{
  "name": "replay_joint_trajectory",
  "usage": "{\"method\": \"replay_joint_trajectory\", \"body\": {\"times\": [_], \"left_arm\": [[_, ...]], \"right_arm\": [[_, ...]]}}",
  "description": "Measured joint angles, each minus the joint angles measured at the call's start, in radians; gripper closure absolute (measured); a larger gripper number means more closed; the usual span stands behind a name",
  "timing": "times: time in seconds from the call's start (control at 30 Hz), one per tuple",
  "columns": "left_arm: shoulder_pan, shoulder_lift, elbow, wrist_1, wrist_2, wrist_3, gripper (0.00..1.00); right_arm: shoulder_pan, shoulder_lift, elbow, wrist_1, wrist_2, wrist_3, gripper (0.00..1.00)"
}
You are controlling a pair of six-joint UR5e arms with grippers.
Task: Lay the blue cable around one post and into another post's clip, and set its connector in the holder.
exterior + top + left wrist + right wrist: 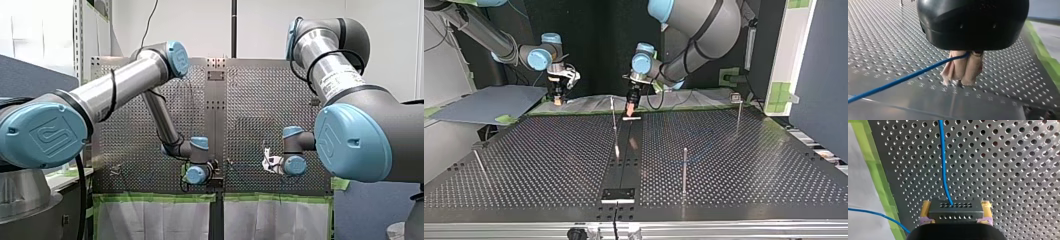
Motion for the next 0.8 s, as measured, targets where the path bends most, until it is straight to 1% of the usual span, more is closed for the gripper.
{"method": "replay_joint_trajectory", "body": {"times": [0.1,0.27,0.63,0.8], "left_arm": [[0.002,-0.017,0.027,-0.028,-0.002,0.019,0.99],[0.005,-0.025,0.059,-0.067,0.0,0.026,0.99],[0.016,-0.026,0.079,-0.073,0.008,0.017,0.99],[0.018,-0.026,0.082,-0.075,0.016,0.018,0.99]], "right_arm": [[-0.002,0.001,-0.003,0.001,-0.001,-0.001,1.0],[-0.009,0.003,-0.01,0.0,-0.001,-0.001,1.0],[-0.025,0.007,-0.036,0.003,-0.002,-0.006,1.0],[-0.034,0.009,-0.039,-0.02,-0.013,-0.006,1.0]]}}
